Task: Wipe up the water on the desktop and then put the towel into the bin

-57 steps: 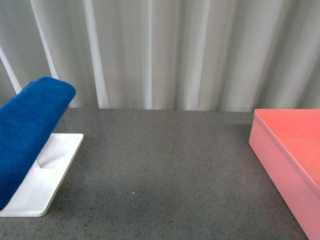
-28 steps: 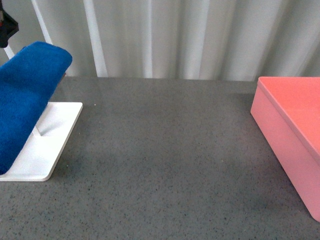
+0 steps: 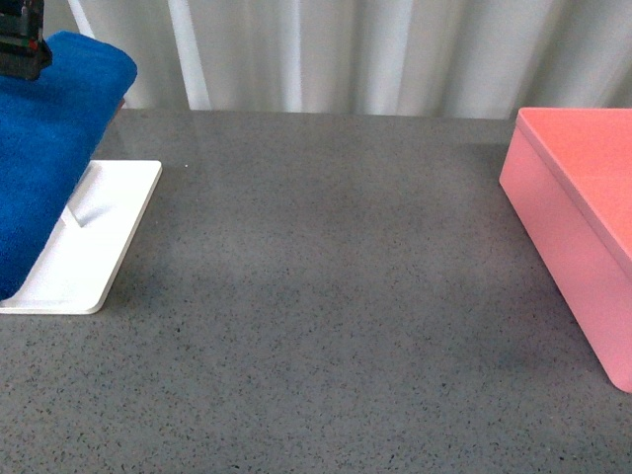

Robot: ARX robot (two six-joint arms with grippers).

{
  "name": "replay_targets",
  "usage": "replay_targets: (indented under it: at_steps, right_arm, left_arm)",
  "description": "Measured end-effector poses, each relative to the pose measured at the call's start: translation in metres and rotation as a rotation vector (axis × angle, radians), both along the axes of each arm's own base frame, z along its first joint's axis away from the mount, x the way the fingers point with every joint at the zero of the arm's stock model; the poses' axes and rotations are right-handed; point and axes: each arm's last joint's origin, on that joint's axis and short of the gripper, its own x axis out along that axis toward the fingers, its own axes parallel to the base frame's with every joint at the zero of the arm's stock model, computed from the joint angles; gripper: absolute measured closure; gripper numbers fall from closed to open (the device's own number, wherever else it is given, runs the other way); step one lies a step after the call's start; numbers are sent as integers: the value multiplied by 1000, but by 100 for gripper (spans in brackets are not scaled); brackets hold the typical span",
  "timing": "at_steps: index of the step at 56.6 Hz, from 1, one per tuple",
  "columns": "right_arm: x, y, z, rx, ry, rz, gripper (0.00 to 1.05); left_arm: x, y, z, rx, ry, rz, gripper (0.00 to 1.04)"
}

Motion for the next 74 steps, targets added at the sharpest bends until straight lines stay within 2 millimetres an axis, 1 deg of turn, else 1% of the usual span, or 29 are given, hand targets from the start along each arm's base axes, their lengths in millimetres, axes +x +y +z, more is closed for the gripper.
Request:
replay_targets:
  at_steps: [6,14,18,30,34,38,41,42,46,49,54,57,61,68,70,74]
  right_arm:
    - [0,0,0,0,0,0,7]
    - [0,0,0,0,0,0,7]
    - [0,0,0,0,0,0,7]
    - [0,0,0,0,0,0,7]
    - [0,0,0,0,0,0,7]
    - [0,0,0,0,0,0,7]
    - [0,0,0,0,0,0,7]
    - [0,0,0,0,0,0,7]
    - [0,0,0,0,0,0,7]
    - [0,0,0,0,0,0,7]
    - [0,0,0,0,0,0,7]
    - [0,0,0,0,0,0,7]
    - [0,0,0,0,0,0,7]
    - [0,0,0,0,0,0,7]
    - [0,0,0,0,0,0,7]
    - [0,0,0,0,0,0,7]
  left_arm:
    - [6,1,-5,-2,20,7,7]
    - [11,2,-22,-18,75,16,7]
    - [12,3,-28,-22,87,22,7]
    - [13,3,-30,-22,82,25,7]
    - [13,3,-29,-23,75,26,16]
    - [13,4,-29,-24,75,27,32]
    - [12,3,-31,-25,80,27,43]
    - [12,3,-31,-25,81,27,44]
    - [10,3,-35,-41,102,22,62]
    - [8,2,-37,-54,111,19,73]
    - [7,2,-36,-59,110,21,85]
    - [6,1,-33,-71,98,19,94]
    - [5,1,-29,-87,83,18,100]
    - [2,0,-18,-117,41,5,100]
    - [1,0,-13,-123,25,2,100]
    - [-4,-1,10,-147,-41,-14,100]
